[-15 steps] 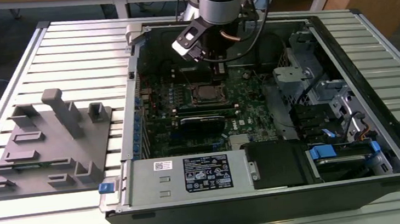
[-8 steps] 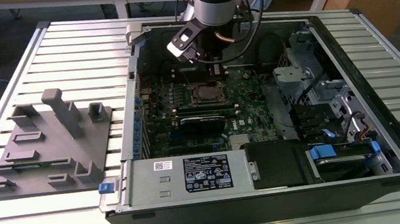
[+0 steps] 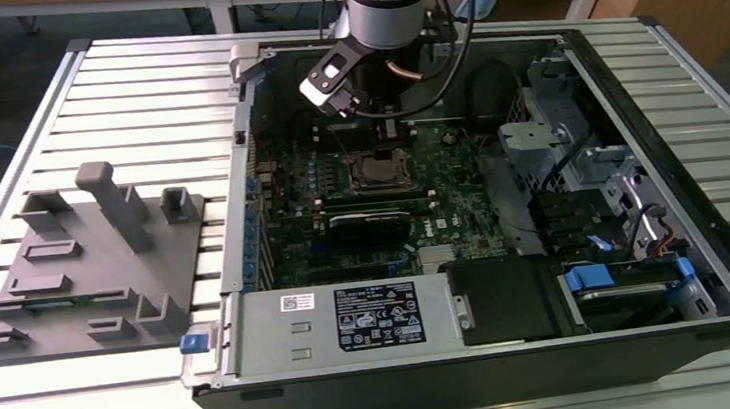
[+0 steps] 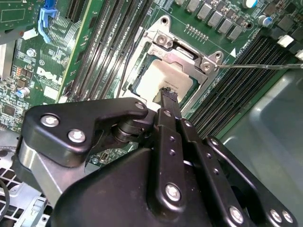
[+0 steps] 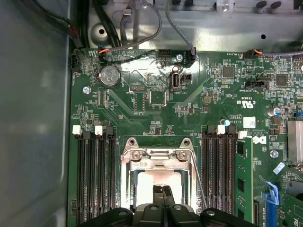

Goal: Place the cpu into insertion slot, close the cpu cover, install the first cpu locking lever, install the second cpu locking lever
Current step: 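Close the cpu cover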

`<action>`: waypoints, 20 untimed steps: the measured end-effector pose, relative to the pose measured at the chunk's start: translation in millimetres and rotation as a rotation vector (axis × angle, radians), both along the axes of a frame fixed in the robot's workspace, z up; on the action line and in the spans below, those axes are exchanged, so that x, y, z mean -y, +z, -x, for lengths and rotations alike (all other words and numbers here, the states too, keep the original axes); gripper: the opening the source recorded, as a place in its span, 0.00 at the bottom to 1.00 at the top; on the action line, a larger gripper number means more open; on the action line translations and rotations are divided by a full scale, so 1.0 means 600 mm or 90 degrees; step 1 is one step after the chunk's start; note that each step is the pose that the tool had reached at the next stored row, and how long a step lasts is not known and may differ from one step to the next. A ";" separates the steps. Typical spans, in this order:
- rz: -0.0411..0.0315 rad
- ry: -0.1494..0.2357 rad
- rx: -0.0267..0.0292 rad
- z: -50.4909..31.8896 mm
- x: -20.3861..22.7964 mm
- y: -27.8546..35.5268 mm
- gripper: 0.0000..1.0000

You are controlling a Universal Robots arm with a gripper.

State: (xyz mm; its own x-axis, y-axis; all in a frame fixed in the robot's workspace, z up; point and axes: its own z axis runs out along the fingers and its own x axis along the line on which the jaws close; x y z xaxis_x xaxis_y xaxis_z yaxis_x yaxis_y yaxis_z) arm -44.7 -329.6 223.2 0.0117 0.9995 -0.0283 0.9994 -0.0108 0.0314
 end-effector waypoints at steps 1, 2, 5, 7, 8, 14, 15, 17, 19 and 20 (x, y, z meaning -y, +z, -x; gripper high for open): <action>0.0000 0.000 0.0000 0.000 0.0000 0.000 0.11; -0.0001 0.000 0.0000 0.000 0.0000 0.000 0.11; -0.0001 0.000 0.0001 0.000 -0.0001 -0.005 0.11; -0.0001 0.000 0.0001 0.000 0.0000 -0.005 0.11; -0.0001 0.000 0.0000 0.000 0.0000 -0.005 0.11; -0.0001 0.000 0.0000 0.003 0.0000 -0.005 0.11; -0.0001 0.000 0.0000 0.003 -0.0001 -0.005 0.11; -0.0002 0.000 0.0001 0.004 -0.0001 -0.005 0.11; -0.0001 0.000 0.0001 0.004 0.0000 -0.005 0.11; -0.0001 0.000 0.0001 0.004 -0.0001 -0.005 0.11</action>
